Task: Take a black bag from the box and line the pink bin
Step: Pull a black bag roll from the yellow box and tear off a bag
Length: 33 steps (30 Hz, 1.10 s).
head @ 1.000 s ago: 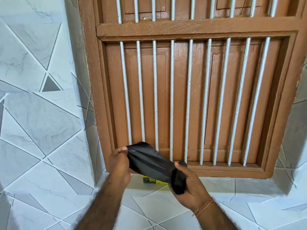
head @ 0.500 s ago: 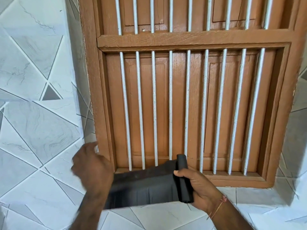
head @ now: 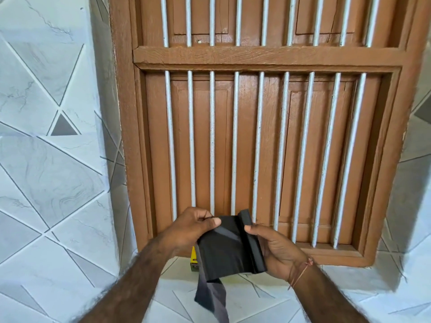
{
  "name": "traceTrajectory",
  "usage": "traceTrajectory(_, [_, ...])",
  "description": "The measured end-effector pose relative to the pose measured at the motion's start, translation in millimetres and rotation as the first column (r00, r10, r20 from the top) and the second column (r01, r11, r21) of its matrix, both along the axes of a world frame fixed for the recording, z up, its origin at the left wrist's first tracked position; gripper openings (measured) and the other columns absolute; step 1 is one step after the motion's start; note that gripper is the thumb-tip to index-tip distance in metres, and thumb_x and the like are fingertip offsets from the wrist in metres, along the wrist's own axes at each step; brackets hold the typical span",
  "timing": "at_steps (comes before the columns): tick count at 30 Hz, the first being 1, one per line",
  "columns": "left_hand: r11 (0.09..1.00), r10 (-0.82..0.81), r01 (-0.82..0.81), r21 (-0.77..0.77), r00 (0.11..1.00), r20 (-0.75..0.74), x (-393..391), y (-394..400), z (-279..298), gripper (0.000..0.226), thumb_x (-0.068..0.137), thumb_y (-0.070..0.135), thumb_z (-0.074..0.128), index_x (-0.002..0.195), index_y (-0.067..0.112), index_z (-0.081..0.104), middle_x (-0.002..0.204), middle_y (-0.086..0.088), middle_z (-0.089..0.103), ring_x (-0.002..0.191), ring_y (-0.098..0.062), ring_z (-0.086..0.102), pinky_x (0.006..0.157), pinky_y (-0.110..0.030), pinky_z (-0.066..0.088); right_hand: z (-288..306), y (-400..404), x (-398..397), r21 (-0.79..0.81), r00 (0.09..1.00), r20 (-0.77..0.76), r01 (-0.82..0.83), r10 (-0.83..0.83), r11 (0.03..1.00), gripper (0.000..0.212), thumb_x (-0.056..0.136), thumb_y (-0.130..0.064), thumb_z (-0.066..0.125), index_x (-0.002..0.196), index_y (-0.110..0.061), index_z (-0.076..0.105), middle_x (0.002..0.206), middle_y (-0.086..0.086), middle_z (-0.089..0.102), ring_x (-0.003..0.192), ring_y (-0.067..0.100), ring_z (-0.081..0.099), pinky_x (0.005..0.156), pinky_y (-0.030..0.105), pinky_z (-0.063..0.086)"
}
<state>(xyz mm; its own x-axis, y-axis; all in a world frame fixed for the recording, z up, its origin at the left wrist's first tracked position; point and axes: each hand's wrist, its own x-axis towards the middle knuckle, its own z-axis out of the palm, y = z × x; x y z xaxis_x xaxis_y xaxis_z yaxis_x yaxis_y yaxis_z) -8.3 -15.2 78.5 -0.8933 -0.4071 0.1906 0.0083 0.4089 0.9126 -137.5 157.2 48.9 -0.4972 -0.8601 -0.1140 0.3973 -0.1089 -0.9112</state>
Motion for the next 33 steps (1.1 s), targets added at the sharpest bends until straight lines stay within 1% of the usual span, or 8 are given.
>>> traceTrajectory(5, [0.977, -0.003, 0.027, -0.21, 0.993, 0.115, 6.8, -17.0, 12.1, 0.028, 0.088, 0.032, 0.067, 0.082, 0.005, 0.069, 0.076, -0.008, 0.063, 0.073, -0.016, 0.06, 0.062, -0.025, 0.046, -11.7, 0.8, -4.3, 0.08, 0.999, -0.025, 0.034, -0.032, 0.996, 0.059, 0.066, -0.009, 0.084, 0.121, -0.002, 0.065, 0.122, 0.025, 0.065, 0.117, 0.041, 0.06, 0.101, 0.055, 0.047])
traceTrajectory(8, [0.972, 0.028, 0.0, -0.234, 0.993, 0.115, 16.3, -26.8, 15.7, 0.028, 0.087, 0.031, 0.068, 0.084, 0.003, 0.07, 0.08, -0.013, 0.067, 0.078, -0.019, 0.064, 0.065, -0.026, 0.049, -15.7, -1.2, -7.2, 0.097, 0.998, -0.038, 0.047, -0.044, 0.994, 0.06, 0.062, -0.002, 0.084, 0.119, -0.001, 0.066, 0.119, 0.025, 0.067, 0.113, 0.041, 0.063, 0.095, 0.051, 0.052])
traceTrajectory(13, [0.967, 0.072, -0.028, -0.254, 0.984, 0.164, 35.9, -46.3, 14.4, 0.021, 0.086, 0.032, 0.069, 0.073, 0.016, 0.071, 0.071, -0.001, 0.069, 0.072, -0.011, 0.066, 0.062, -0.024, 0.047, -16.4, -3.0, -13.2, 0.125, 0.993, -0.073, 0.104, -0.095, 0.987, 0.057, 0.06, -0.001, 0.085, 0.114, -0.002, 0.069, 0.112, 0.024, 0.071, 0.104, 0.04, 0.066, 0.09, 0.051, 0.054])
traceTrajectory(17, [0.956, 0.105, -0.053, -0.287, 0.98, 0.171, 51.3, -60.4, 8.9, 0.027, 0.086, 0.036, 0.068, 0.072, 0.013, 0.07, 0.065, 0.002, 0.064, 0.067, -0.008, 0.061, 0.06, -0.021, 0.044, -18.5, -4.8, -16.2, 0.161, 0.982, -0.105, 0.174, -0.159, 0.971, 0.064, 0.05, -0.008, 0.088, 0.111, -0.004, 0.07, 0.107, 0.024, 0.072, 0.103, 0.041, 0.067, 0.085, 0.051, 0.057])
traceTrajectory(22, [0.93, 0.136, -0.008, -0.366, 0.936, 0.326, 64.8, -74.8, 3.1, 0.03, 0.086, 0.037, 0.068, 0.062, 0.02, 0.065, 0.056, 0.008, 0.059, 0.061, -0.003, 0.058, 0.058, -0.016, 0.041, -14.6, -9.1, -13.1, 0.152, 0.973, -0.185, 0.166, -0.137, 0.974, 0.033, 0.075, 0.0, 0.074, 0.107, -0.004, 0.07, 0.101, 0.021, 0.074, 0.094, 0.035, 0.069, 0.077, 0.038, 0.058])
traceTrajectory(26, [0.872, 0.26, -0.007, -0.489, 0.854, 0.451, 60.1, -78.5, -1.1, 0.029, 0.083, 0.043, 0.069, 0.064, 0.023, 0.06, 0.062, 0.01, 0.058, 0.069, -0.008, 0.059, 0.064, -0.021, 0.045, -7.5, -15.7, -8.1, 0.129, 0.96, -0.269, 0.12, -0.081, 0.984, 0.04, 0.071, -0.003, 0.075, 0.11, -0.008, 0.07, 0.107, 0.019, 0.073, 0.104, 0.035, 0.067, 0.093, 0.044, 0.054])
traceTrajectory(29, [0.931, 0.168, -0.048, -0.363, 0.936, 0.309, 43.6, -57.8, -1.0, 0.027, 0.079, 0.051, 0.07, 0.09, 0.025, 0.069, 0.089, 0.014, 0.068, 0.089, -0.004, 0.064, 0.079, -0.022, 0.048, -1.7, -20.0, -1.6, 0.126, 0.951, -0.307, 0.005, 0.034, 0.992, 0.043, 0.067, -0.008, 0.074, 0.11, -0.007, 0.07, 0.109, 0.02, 0.071, 0.104, 0.036, 0.066, 0.096, 0.045, 0.05])
traceTrajectory(33, [0.978, -0.209, 0.205, 0.041, 0.96, 0.188, 11.6, -19.3, -9.2, 0.05, 0.082, 0.04, 0.072, 0.124, 0.017, 0.063, 0.123, -0.004, 0.068, 0.115, -0.012, 0.062, 0.102, -0.029, 0.047, 0.3, -27.3, 5.0, 0.073, 0.945, -0.306, -0.102, 0.119, 0.992, 0.048, 0.068, -0.004, 0.072, 0.116, -0.002, 0.066, 0.113, 0.023, 0.068, 0.107, 0.037, 0.064, 0.101, 0.046, 0.048])
